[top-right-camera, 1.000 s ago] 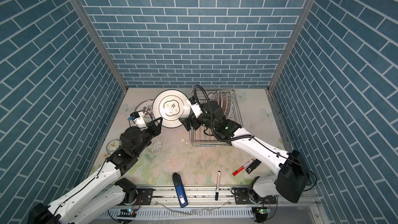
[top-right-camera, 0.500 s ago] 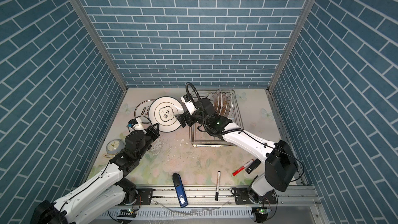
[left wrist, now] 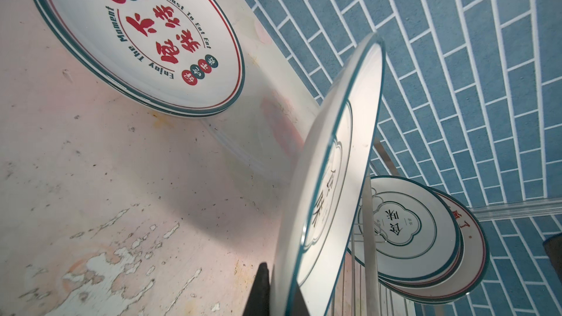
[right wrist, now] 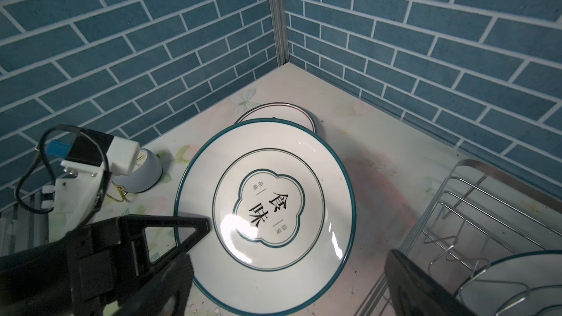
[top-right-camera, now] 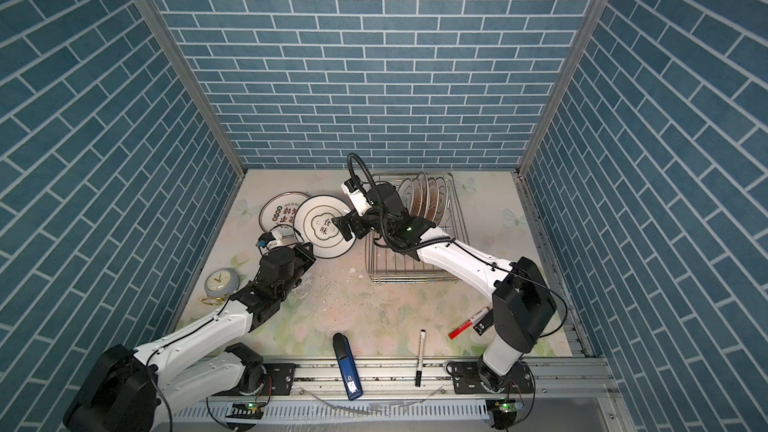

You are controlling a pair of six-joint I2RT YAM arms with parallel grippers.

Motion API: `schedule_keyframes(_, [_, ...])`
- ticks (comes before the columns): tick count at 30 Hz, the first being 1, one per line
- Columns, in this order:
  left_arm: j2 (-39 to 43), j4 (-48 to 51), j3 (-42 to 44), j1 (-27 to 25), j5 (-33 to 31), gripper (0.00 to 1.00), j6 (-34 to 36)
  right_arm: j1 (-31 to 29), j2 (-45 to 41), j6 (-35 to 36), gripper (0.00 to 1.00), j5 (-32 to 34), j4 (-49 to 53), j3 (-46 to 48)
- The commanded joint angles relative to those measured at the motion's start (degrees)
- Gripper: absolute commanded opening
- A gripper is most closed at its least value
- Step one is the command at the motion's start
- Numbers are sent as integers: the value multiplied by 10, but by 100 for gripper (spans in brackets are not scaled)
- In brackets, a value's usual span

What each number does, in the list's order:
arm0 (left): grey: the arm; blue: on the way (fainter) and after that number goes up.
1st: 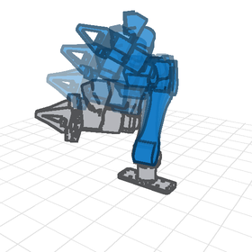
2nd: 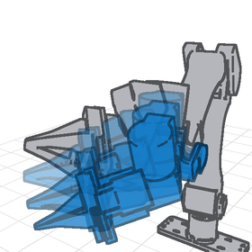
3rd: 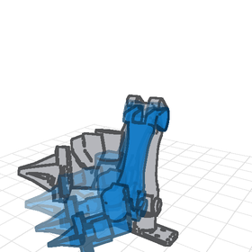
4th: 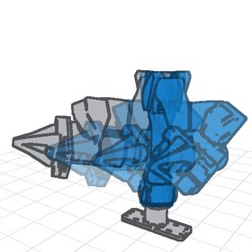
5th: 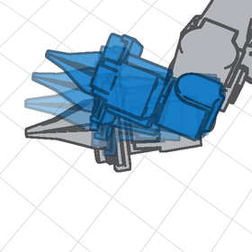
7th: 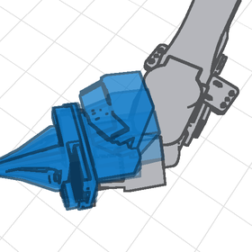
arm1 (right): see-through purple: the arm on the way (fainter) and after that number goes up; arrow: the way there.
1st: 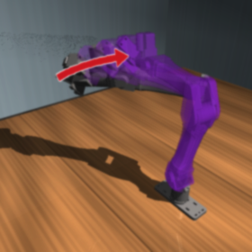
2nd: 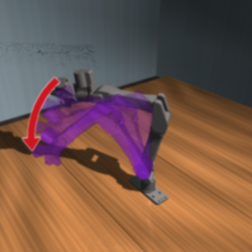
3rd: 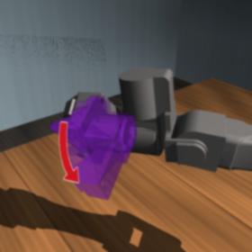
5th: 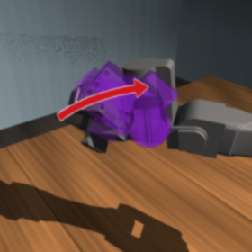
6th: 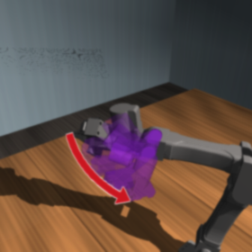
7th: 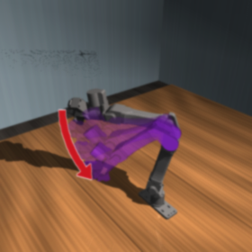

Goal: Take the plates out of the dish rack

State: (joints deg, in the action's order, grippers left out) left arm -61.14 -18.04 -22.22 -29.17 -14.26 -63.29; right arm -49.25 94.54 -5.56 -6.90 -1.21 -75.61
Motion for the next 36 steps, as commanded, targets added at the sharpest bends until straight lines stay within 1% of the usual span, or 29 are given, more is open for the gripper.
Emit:
schedule_keyframes(1, [-26,-55,-18,-3,3,0,-31,6,11,10,99,8,7,-23])
schedule_keyframes(5, [-60,-25,-52,3,30,0,-47,11,14,13,99,3,9,-23])
schedule_keyframes(10, [-87,-10,-69,4,18,0,-70,12,17,55,99,-5,-3,-5])
schedule_keyframes(15, [-125,-1,-91,6,35,0,-81,12,15,66,99,13,6,0])
schedule_keyframes(18, [-122,-24,-77,6,28,0,-89,12,1,67,99,13,-8,22])
schedule_keyframes(20, [-119,0,-84,6,19,0,-89,11,-12,72,98,1,-30,44])
schedule_keyframes(21, [-122,9,-89,6,21,0,-90,12,-17,77,99,-9,-42,56])
schedule_keyframes(23, [-138,7,-99,11,46,0,-89,12,-20,86,98,-16,-53,68])
schedule_keyframes(25, [-150,49,-128,25,85,0,-86,12,-11,93,98,-11,-34,57])
schedule_keyframes(27, [-153,73,-141,39,99,0,-83,12,-3,100,98,-11,-23,48])
schedule_keyframes(29, [-153,51,-127,42,90,0,-87,13,4,104,98,-16,-18,41])
schedule_keyframes(32, [-162,51,-126,43,85,0,-90,16,16,97,99,-23,-8,27])
schedule_keyframes(36, [-194,36,-134,50,114,0,-95,21,38,87,99,-30,16,-1])
